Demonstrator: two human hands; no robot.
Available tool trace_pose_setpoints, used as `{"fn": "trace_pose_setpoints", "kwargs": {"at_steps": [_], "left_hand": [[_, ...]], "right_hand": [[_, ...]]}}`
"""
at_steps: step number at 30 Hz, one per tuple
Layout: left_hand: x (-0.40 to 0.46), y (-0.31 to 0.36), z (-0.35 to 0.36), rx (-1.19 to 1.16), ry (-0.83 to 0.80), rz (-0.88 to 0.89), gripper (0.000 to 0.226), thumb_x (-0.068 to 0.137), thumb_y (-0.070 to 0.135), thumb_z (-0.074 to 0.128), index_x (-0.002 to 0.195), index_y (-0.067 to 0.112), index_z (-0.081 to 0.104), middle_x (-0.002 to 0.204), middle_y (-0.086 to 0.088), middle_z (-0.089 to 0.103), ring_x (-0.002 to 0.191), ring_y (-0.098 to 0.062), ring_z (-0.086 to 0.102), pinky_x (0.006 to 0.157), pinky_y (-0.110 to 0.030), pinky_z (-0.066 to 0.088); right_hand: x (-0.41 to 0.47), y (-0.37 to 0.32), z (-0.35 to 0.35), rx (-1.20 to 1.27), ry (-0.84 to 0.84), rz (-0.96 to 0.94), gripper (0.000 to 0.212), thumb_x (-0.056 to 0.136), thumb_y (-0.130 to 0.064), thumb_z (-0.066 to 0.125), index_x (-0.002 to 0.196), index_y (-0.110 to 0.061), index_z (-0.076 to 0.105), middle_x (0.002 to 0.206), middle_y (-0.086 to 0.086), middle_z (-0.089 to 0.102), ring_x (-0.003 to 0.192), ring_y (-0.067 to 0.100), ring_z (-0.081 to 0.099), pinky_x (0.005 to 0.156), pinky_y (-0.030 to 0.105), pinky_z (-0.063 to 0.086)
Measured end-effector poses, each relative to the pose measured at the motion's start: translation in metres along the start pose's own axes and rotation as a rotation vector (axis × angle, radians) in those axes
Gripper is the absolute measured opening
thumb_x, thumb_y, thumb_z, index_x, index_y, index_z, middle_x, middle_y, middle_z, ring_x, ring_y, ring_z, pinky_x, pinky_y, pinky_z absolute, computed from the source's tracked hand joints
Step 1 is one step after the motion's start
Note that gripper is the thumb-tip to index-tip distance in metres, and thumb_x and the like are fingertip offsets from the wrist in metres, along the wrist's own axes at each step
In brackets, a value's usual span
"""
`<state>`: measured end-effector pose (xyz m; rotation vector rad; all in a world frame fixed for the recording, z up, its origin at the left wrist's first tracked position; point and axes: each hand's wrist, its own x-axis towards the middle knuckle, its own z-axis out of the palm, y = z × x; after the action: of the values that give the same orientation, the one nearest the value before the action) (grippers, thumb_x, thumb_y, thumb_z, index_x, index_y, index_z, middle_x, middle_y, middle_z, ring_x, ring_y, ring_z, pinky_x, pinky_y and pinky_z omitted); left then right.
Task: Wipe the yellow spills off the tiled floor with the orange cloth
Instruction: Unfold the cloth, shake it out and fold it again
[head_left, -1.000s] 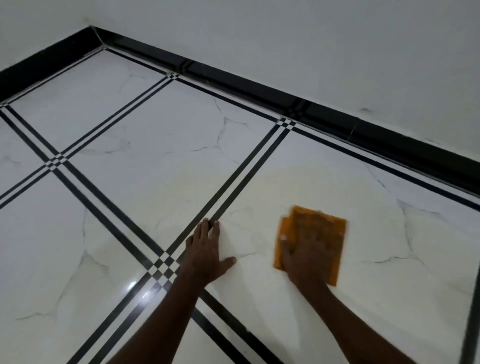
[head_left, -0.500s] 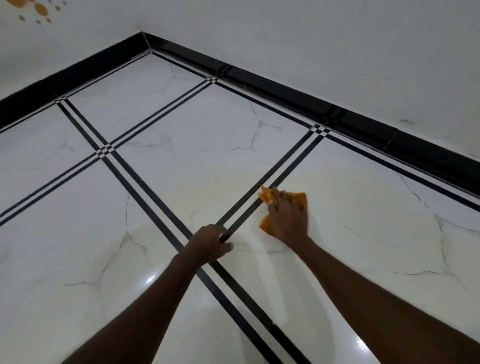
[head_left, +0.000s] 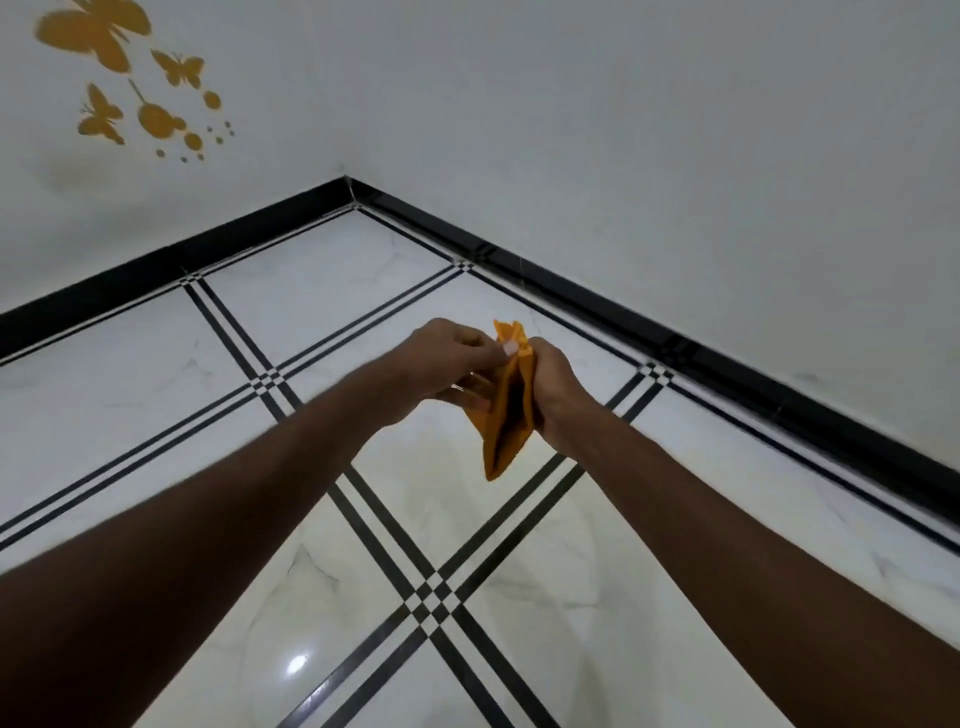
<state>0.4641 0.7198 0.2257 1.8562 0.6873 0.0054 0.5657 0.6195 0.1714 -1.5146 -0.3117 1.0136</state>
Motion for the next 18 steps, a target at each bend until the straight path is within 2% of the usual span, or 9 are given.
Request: {"fn": "trace_pose_setpoints", "kwargs": {"at_steps": [3,6,8,11,12,13,15,18], "left_hand": [[-0.024,0.055,-0.029,-0.126,0.084,0.021,0.026,0.090,0.027,0.072,0.109,0.009,0.072,0.095,-0.012,0.076,0.089,-0.022,0.075,0.078,-0.032,0.061],[-0.057,0.121,-0.065,-0.259,0.151,0.036,0.027,0.089,0.028,0.072,0.109,0.011,0.072,0.096,-0.012,0.076,0.089,-0.021,0.075,0.078,-0.031,0.062],[-0.080,0.171,-0.096,-0.321,0.186,0.066,0.028,0.086,0.018,0.075,0.113,0.012,0.070,0.100,-0.016,0.076,0.094,-0.025,0.074,0.082,-0.034,0.061],[-0.110,0.229,-0.134,-0.377,0.180,0.100,0.030,0.087,0.010,0.073,0.116,0.010,0.068,0.108,-0.023,0.071,0.098,-0.028,0.073,0.082,-0.034,0.061],[-0.125,0.271,-0.158,-0.383,0.181,0.105,0.030,0.088,0.009,0.072,0.118,0.009,0.068,0.111,-0.026,0.069,0.098,-0.029,0.072,0.081,-0.033,0.061],[-0.136,0.288,-0.167,-0.403,0.176,0.112,0.032,0.088,0.008,0.071,0.119,0.007,0.067,0.113,-0.029,0.067,0.099,-0.031,0.072,0.080,-0.033,0.061],[-0.162,0.340,-0.191,-0.408,0.187,0.136,0.034,0.089,0.007,0.070,0.122,0.007,0.064,0.112,-0.032,0.065,0.096,-0.030,0.072,0.081,-0.034,0.061],[-0.204,0.424,-0.220,-0.422,0.198,0.161,0.037,0.090,0.009,0.068,0.127,0.008,0.061,0.105,-0.025,0.069,0.092,-0.024,0.072,0.078,-0.033,0.061]], "right_hand": [[-0.021,-0.067,0.022,0.081,-0.013,-0.019,0.048,0.107,-0.040,0.033,0.120,-0.016,0.072,0.116,0.018,0.074,0.110,0.033,0.070,0.101,0.048,0.055],[-0.052,-0.148,0.043,0.113,-0.031,-0.030,0.046,0.108,-0.039,0.034,0.111,-0.014,0.071,0.098,0.011,0.076,0.092,0.025,0.072,0.089,0.041,0.058],[-0.077,-0.211,0.056,0.110,-0.027,-0.017,0.043,0.108,-0.039,0.033,0.108,-0.015,0.069,0.089,0.009,0.073,0.084,0.023,0.070,0.083,0.039,0.058],[-0.104,-0.280,0.068,0.159,-0.033,-0.021,0.044,0.108,-0.039,0.033,0.110,-0.013,0.069,0.087,0.009,0.073,0.079,0.023,0.069,0.078,0.038,0.059],[-0.122,-0.328,0.072,0.177,-0.024,-0.003,0.046,0.107,-0.039,0.033,0.112,-0.013,0.070,0.091,0.010,0.074,0.082,0.024,0.070,0.078,0.039,0.059],[-0.133,-0.348,0.073,0.204,-0.035,0.005,0.047,0.107,-0.041,0.033,0.115,-0.013,0.071,0.097,0.012,0.075,0.087,0.026,0.071,0.082,0.040,0.059],[-0.162,-0.405,0.077,0.243,-0.035,-0.001,0.049,0.104,-0.043,0.035,0.118,-0.013,0.072,0.109,0.015,0.076,0.103,0.032,0.072,0.095,0.046,0.058],[-0.211,-0.494,0.075,0.299,-0.039,0.041,0.043,0.099,-0.042,0.043,0.106,-0.011,0.071,0.114,0.018,0.075,0.108,0.036,0.071,0.095,0.049,0.057]]}}
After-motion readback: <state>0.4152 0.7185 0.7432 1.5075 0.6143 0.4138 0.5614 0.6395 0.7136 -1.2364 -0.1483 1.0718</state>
